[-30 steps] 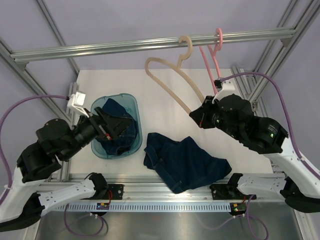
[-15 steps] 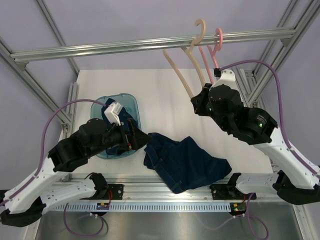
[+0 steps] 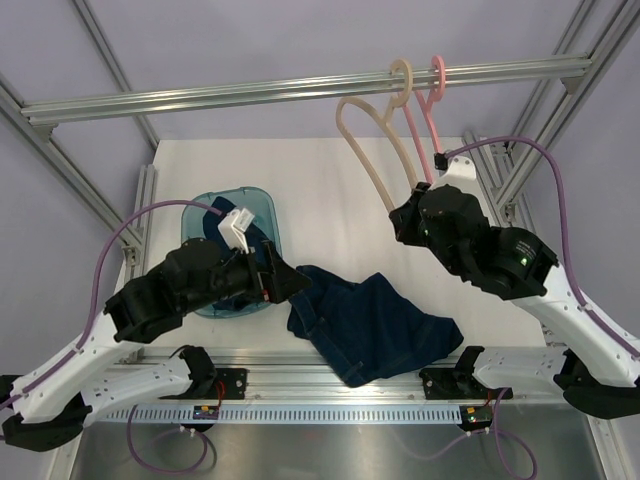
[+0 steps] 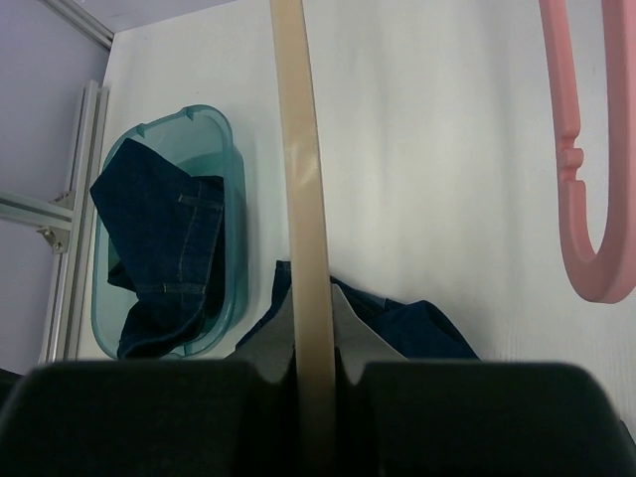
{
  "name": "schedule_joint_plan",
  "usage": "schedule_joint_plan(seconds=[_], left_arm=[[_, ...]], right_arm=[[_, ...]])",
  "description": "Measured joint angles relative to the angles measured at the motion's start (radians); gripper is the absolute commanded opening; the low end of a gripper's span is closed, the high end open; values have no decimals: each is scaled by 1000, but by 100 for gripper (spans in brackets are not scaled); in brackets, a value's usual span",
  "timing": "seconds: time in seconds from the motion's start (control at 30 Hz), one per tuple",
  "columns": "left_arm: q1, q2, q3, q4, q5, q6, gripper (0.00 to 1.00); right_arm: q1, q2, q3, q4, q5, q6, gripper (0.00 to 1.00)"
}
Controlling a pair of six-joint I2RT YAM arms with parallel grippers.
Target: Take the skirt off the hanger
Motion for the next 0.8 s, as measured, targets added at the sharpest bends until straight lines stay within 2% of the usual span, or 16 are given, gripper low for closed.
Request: schedule_joint_plan(seconds=[0.33,0.53,0.8], left_arm=[[-92,117,6,-3,-11,-3,93],[-145,127,6,-2,-29,-11,93],[-211,207,24,-7,-77,-11,94]], right_arm=[[1,74,55,-31,47,-21,0],[-8,97,71,-34,53,-31,0],[-22,49,-18,30,54,-20,4]])
